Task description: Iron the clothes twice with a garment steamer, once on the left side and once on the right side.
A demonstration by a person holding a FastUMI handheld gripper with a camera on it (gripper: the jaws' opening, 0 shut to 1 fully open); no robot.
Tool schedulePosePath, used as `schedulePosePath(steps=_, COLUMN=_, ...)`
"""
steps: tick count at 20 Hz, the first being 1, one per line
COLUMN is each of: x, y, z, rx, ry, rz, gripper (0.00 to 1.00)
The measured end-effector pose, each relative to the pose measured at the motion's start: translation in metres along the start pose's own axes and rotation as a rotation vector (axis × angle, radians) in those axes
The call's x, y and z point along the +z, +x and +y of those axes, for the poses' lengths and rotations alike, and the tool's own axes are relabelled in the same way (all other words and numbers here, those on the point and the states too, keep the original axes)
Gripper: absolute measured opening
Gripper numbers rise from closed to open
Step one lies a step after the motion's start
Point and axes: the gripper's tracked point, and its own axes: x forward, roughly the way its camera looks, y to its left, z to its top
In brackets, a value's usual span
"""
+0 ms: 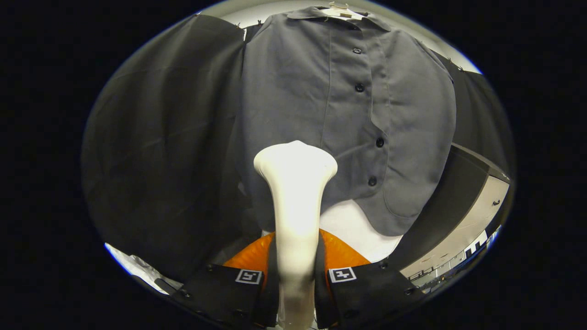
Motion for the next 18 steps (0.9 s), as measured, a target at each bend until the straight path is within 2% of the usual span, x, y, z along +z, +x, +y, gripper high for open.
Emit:
schedulePosePath(steps=5, x=-0.001, y=-0.015, z=0.004, rx=0.012, ry=-0.009, rz=-0.008, gripper=0.39)
schedulePosePath(steps=8, x=0.015, y=-0.035, z=0.005, rx=0.03, ry=-0.02, rz=-0.061, gripper=0.39)
schedulePosePath(steps=11, x=0.04, y=-0.06, z=-0.005, rx=0.046, ry=-0.065, rz=-0.118, gripper=0.39)
schedulePosePath(steps=14, x=0.071, y=-0.091, z=-0.013, rx=0.07, ry=-0.057, rz=-0.177, gripper=0.39)
schedulePosePath(steps=18, x=0.134, y=-0.136, z=-0.04, rx=0.061, ry=-0.02, rz=-0.304, gripper=0.39)
